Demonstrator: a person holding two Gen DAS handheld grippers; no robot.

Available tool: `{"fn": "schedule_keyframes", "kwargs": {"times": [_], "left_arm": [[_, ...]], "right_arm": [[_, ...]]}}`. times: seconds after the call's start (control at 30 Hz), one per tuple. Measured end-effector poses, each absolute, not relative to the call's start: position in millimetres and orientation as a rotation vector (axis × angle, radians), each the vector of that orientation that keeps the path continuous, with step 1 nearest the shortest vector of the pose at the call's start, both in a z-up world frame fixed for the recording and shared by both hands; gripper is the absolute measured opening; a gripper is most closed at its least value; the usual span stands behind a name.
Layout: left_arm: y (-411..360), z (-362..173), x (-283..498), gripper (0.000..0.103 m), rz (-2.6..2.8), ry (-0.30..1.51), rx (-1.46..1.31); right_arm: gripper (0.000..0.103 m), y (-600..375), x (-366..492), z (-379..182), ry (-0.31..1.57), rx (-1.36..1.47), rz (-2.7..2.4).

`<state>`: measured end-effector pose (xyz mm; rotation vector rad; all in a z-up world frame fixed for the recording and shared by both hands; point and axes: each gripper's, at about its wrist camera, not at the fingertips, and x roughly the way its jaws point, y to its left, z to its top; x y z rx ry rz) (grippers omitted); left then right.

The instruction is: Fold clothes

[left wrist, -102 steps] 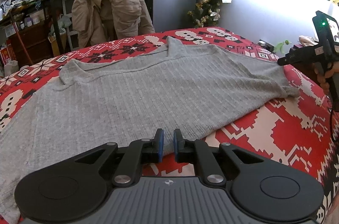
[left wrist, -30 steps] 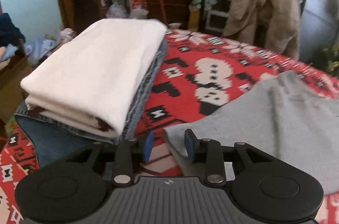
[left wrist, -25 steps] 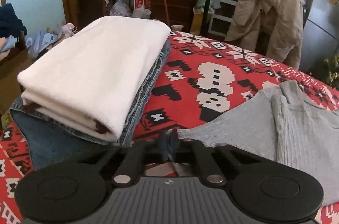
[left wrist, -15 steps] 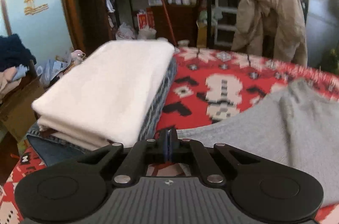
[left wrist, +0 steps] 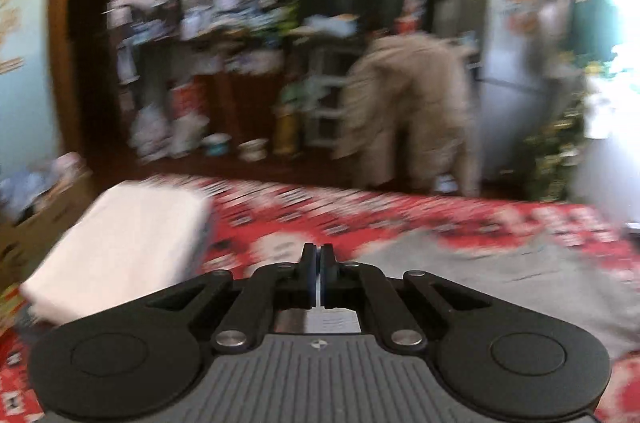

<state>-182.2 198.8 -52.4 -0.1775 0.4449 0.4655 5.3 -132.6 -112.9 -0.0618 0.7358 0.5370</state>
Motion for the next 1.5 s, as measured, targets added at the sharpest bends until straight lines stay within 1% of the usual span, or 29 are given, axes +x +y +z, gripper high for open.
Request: {"fn": "schedule_keyframes", "kwargs": {"times": [0.17,0.33,0.47,0.63,0.7,0.77,0.9,1.0,1.13,1.23,1.37,1.43,1.47,1.5], "left_arm": [[134,-50,-133,0.002,0.293,0.459,-0.149],[88,-73,-84,0.002,0.198,0.528,-0.168],[71,-93,-54,0.002,0.161,0.578,-0.228],[81,-109,-49,0.016,0.127,0.651,-0.346],[94,-105,-65,0.022,0.098,0.626,-0.424],[111,-98,-88,0.024,0.087,0.59,-0.477],[138,-92,-122,0.024,0.138,0.585,-0.45],[152,-104,-142,0.023,0.176,0.638,-0.395],[150,-120,-160,0.023,0.201,0.676,-0.276],[151,-125,-166,0.023,0.204,0.678,-0.272],[156,-127,-169,0.023,0.199,0.667,-0.285],[156,-127,-168,0.023,0.2,0.663,-0.278],[156,-127,-167,0.023,0.201,0.661,-0.274],[156,-127,-166,0.023,0.202,0.66,-0.269]], "right_arm": [[0.036,-141,7,-112,0.722,-0.028,0.545],[0.036,-161,9,-114,0.726,0.014,0.52],[0.036,-177,12,-115,0.729,0.038,0.489],[0.04,-187,14,-117,0.734,0.055,0.473],[0.041,-182,12,-118,0.736,0.054,0.49],[0.041,-173,9,-120,0.743,0.049,0.516],[0.041,-139,3,-124,0.761,0.029,0.604],[0.041,-106,1,-124,0.758,0.013,0.689],[0.041,-61,8,-124,0.752,-0.004,0.77],[0.04,-29,20,-128,0.763,-0.043,0.779],[0.038,1,39,-140,0.795,-0.114,0.799],[0.029,10,46,-148,0.811,-0.143,0.801],[0.026,14,49,-152,0.819,-0.157,0.801],[0.017,16,50,-154,0.821,-0.167,0.803]]}}
